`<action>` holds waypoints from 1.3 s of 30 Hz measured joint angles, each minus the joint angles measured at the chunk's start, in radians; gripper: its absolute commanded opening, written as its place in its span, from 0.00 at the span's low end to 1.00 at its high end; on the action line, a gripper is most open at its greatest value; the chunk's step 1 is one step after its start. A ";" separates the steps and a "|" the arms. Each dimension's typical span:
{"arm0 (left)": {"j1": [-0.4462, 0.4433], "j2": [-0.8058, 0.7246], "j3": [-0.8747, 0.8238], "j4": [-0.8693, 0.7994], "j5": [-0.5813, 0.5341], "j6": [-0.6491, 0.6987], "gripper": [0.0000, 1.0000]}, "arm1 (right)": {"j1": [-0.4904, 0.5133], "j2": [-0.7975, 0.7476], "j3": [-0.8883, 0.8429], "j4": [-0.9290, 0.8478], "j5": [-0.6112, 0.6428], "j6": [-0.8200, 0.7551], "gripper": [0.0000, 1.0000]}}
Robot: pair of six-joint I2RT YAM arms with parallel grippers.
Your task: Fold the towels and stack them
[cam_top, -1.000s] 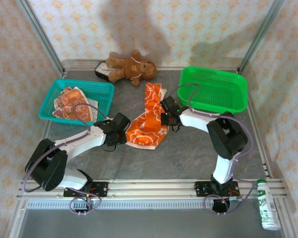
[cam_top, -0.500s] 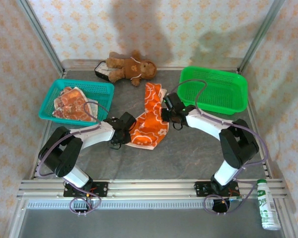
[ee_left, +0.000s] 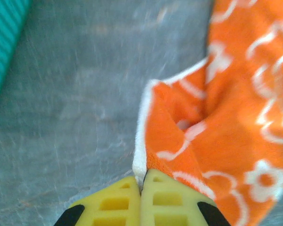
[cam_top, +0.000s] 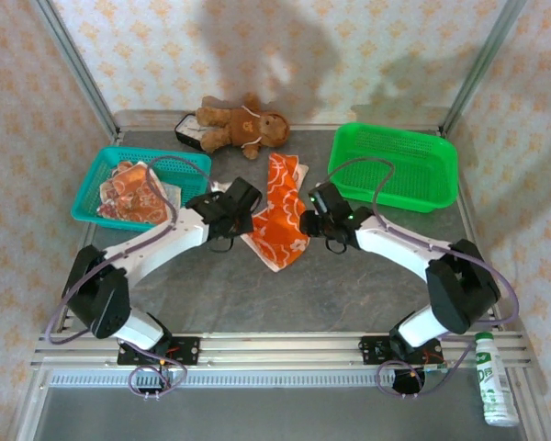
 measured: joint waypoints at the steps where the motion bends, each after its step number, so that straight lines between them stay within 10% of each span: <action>1: 0.000 -0.012 0.035 -0.011 -0.020 0.008 0.00 | 0.005 -0.006 -0.011 0.000 -0.001 0.008 0.45; 17: 0.000 -0.020 0.032 -0.052 -0.049 0.034 0.00 | 0.088 0.238 -0.008 0.131 -0.065 0.173 0.46; 26: 0.000 -0.020 0.019 -0.051 -0.029 0.033 0.00 | 0.092 0.301 0.050 0.133 -0.057 0.211 0.00; 39: -0.046 -0.095 0.039 -0.053 -0.004 0.014 0.00 | 0.101 0.029 0.090 -0.058 0.106 0.101 0.00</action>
